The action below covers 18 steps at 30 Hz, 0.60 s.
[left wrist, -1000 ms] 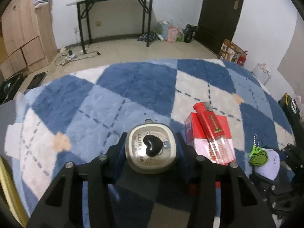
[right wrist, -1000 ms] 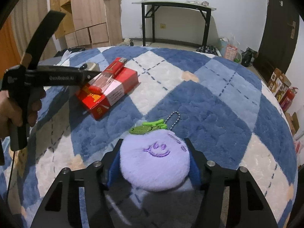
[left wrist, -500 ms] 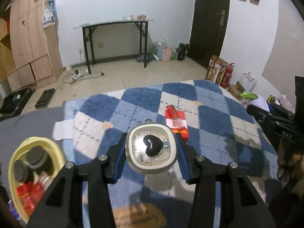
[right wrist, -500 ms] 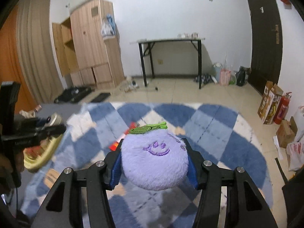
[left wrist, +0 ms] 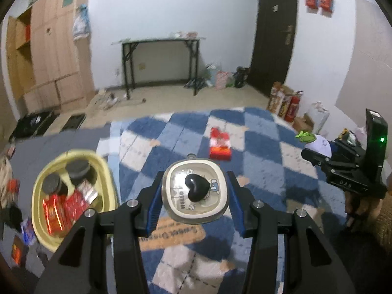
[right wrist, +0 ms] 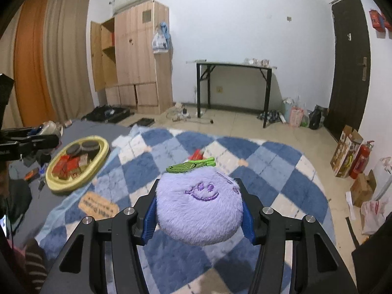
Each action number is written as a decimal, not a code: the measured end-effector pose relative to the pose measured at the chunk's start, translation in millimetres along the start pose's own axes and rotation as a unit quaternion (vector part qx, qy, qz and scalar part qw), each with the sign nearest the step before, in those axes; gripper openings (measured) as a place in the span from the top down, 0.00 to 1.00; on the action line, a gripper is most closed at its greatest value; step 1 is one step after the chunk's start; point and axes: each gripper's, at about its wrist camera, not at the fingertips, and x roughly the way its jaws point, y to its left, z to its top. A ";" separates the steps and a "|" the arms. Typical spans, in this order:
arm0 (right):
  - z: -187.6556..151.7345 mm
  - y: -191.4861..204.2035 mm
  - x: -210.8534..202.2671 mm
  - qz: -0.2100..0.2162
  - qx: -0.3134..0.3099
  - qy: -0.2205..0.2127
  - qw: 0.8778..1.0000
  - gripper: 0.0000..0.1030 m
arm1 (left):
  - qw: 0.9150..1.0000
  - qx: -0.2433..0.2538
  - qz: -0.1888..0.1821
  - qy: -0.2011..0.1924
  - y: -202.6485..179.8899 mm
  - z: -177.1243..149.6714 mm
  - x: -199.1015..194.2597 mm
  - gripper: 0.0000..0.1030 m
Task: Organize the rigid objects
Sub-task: 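Carry the tin and the plush over the yellow tray with both grippers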
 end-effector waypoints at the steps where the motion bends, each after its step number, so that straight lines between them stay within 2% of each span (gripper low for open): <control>1: -2.4 1.6 5.1 -0.001 -0.001 0.009 1.000 0.47 | 1.000 -0.004 0.002 0.005 2.1 -3.3 4.8 0.52; 5: -3.1 6.8 23.8 0.012 0.000 0.033 0.999 0.47 | 1.000 -0.009 0.006 0.005 11.2 -1.6 11.2 0.52; 10: 1.3 20.0 42.8 0.025 -0.038 0.055 0.997 0.47 | 0.999 -0.051 0.014 0.005 40.5 4.6 19.6 0.52; 14: 2.6 40.1 63.1 0.038 -0.068 0.074 0.994 0.47 | 0.997 -0.065 0.046 0.017 69.8 10.1 22.7 0.52; 18: 9.8 61.6 90.1 0.056 -0.086 0.091 0.991 0.47 | 0.989 -0.115 0.091 0.025 123.5 7.5 22.7 0.52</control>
